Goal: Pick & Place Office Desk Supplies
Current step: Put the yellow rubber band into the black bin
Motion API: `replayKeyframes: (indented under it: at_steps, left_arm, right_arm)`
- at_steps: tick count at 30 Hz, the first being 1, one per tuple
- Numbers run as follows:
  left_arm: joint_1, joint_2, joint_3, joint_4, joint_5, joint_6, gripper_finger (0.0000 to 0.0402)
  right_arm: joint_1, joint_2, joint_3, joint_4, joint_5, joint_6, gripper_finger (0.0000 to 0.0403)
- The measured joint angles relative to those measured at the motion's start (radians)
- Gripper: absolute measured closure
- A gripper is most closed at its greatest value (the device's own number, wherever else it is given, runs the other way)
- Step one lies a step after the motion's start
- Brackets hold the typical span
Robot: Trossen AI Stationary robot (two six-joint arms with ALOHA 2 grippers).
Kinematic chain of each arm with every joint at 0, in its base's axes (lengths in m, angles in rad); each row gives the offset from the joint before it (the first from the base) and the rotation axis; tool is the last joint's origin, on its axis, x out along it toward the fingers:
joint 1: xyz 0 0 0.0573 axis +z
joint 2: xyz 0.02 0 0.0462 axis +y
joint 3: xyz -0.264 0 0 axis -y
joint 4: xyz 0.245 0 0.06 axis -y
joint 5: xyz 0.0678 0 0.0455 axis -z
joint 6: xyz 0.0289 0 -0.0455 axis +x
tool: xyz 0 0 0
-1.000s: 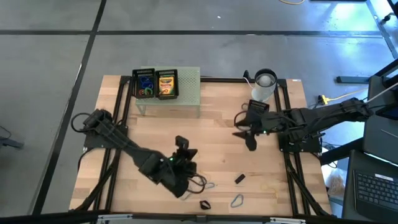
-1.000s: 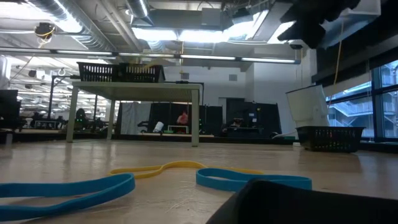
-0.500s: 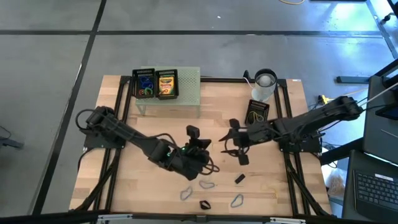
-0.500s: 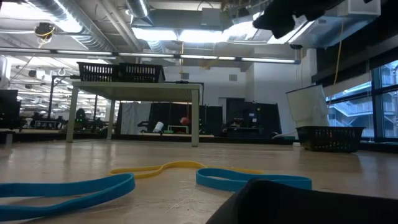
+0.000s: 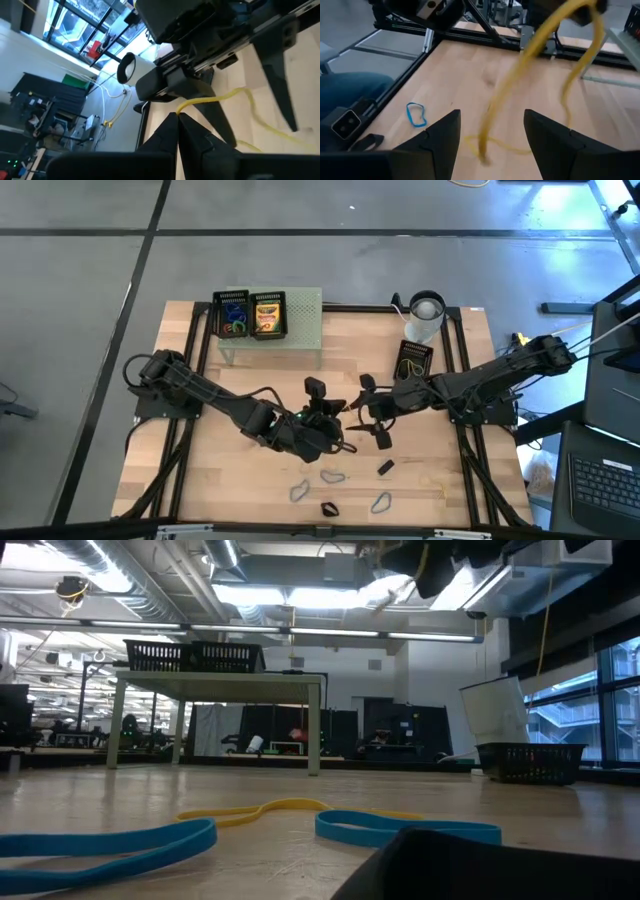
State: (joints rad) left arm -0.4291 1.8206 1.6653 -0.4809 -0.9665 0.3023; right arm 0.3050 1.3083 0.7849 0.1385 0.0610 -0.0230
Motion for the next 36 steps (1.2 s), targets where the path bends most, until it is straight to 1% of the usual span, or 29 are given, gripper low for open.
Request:
replayKeyframes:
  at_steps: [4, 8, 12, 18, 20, 24, 27, 29, 33, 36]
  left_arm:
    - [0.013, 0.000, 0.000, 0.000, -0.001, 0.000, 0.0399]
    - [0.020, 0.000, 0.000, 0.000, -0.007, 0.000, 0.0400]
    - [0.019, 0.000, 0.000, 0.000, -0.024, 0.000, 0.0398]
    - [0.018, 0.000, 0.000, -0.001, -0.038, 0.000, 0.0399]
    - [0.018, 0.000, 0.000, -0.001, -0.061, -0.011, 0.0397]
    - [0.018, 0.000, 0.000, -0.001, -0.180, -0.078, 0.0392]
    - [0.017, 0.000, 0.000, -0.010, -0.181, -0.066, 0.0377]
    - [0.017, 0.000, 0.000, -0.019, -0.131, -0.073, 0.0361]
    - [0.017, 0.000, 0.000, -0.056, 0.029, -0.136, 0.0321]
    - [0.019, 0.000, 0.000, -0.083, 0.052, -0.195, 0.0293]
  right_arm:
    - [0.000, 0.000, 0.000, 0.005, -0.001, 0.043, 0.0187]
    - [0.000, 0.000, 0.000, 0.004, 0.000, 0.064, 0.0211]
    - [0.000, 0.000, 0.000, 0.003, 0.001, 0.066, 0.0263]
    - [0.000, 0.000, 0.000, 0.001, 0.002, 0.067, 0.0371]
    - [0.000, 0.000, 0.000, 0.001, 0.030, 0.068, 0.0394]
    - [-0.001, 0.000, 0.000, 0.002, 0.122, 0.136, 0.0392]
    - [-0.004, 0.000, 0.000, 0.002, 0.134, 0.166, 0.0399]
    - [-0.003, 0.000, 0.000, 0.000, 0.133, 0.174, 0.0398]
    - [-0.004, 0.000, 0.000, 0.000, 0.133, 0.205, 0.0400]
    - [-0.004, -0.009, 0.000, -0.009, 0.133, 0.238, 0.0401]
